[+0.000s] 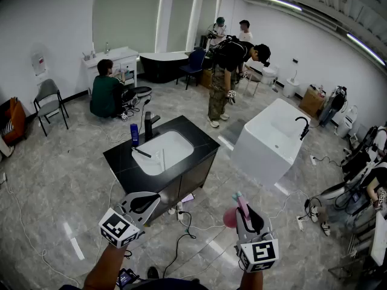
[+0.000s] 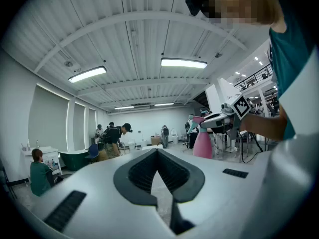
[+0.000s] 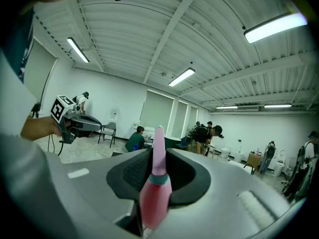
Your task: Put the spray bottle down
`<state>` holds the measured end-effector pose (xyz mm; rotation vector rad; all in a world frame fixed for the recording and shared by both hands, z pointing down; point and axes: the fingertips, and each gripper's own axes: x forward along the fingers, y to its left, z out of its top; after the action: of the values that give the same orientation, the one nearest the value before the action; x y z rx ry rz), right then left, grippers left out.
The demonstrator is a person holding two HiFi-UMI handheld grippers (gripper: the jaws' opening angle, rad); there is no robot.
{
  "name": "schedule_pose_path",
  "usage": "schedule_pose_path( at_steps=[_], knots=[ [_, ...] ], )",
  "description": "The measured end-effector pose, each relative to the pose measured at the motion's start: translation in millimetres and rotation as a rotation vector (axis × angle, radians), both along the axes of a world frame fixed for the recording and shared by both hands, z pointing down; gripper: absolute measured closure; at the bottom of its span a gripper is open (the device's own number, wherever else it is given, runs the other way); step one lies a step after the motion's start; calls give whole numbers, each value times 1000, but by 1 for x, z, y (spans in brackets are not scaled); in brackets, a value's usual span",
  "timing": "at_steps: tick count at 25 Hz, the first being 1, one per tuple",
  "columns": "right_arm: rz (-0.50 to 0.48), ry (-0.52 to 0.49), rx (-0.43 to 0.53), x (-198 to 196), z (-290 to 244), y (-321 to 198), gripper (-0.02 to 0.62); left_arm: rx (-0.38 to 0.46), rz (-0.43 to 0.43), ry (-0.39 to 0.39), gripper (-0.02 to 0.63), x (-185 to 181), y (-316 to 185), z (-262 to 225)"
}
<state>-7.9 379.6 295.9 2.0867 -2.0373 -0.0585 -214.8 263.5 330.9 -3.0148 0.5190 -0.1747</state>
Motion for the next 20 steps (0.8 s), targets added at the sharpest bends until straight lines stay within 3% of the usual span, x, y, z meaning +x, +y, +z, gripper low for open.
schedule_pose_path(
  at_steps=[10,20],
  knots=[
    [3,-8,-17,0,10,-27,500,-14,10,4,601,1,-27,6],
    [36,-31,-3,-27,10,-67,500,-20,41,12,601,-22,-69,11]
  ],
)
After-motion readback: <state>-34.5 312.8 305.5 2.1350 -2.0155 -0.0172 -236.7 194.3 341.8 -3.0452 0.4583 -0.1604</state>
